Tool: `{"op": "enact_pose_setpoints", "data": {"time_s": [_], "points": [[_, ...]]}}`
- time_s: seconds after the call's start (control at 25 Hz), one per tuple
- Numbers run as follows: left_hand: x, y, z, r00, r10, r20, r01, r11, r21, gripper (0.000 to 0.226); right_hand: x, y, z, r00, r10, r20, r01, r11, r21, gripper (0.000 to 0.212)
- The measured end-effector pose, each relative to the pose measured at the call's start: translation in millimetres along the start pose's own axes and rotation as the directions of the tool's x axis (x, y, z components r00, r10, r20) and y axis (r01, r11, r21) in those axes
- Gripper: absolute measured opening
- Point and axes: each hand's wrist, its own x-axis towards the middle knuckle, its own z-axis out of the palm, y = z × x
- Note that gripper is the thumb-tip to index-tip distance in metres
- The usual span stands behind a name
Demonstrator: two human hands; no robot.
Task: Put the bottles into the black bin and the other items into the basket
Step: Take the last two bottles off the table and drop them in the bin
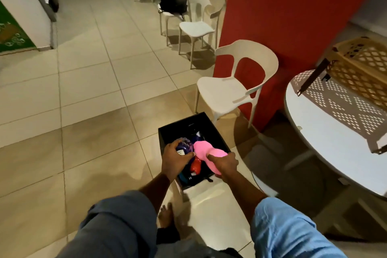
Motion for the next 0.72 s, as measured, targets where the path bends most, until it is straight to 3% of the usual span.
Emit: {"op": "enact_pose_setpoints", "data": {"time_s": [0.2, 0.32, 0.44, 0.6, 0.72], "points": [[91.6, -1.4, -5.9, 0.985, -0.113, 0.132, 0.1, 0.99, 0.102, 0.079, 45.0, -44.8, 36.5, 1.0, -0.012, 0.025, 0.017, 0.969, -0.248, 0.096], [126.8, -1.1, 1.9, 0.964, -0.157, 0.214, 0.122, 0.979, 0.164, 0.086, 62.9, -62.2, 50.1, 0.998, -0.041, 0.038, 0.05, 0.954, -0.297, 0.088], [155.3, -0.9, 7.8, 0.937, -0.19, 0.293, 0.112, 0.958, 0.264, 0.081, 83.0, -75.2, 56.8, 0.982, -0.152, 0.11, 0.18, 0.927, -0.329, 0.081], [174.5, -3.2, 9.5, 0.887, -0.216, 0.409, 0.001, 0.884, 0.467, 0.075, 107.8, -88.9, 56.4, 0.928, -0.106, 0.358, 0.322, 0.71, -0.626, 0.054], [178.3, -5.6, 11.3, 0.884, -0.252, 0.394, 0.041, 0.881, 0.47, 0.064, 118.9, -97.3, 53.6, 0.854, -0.08, 0.514, 0.451, 0.605, -0.656, 0.034]]}}
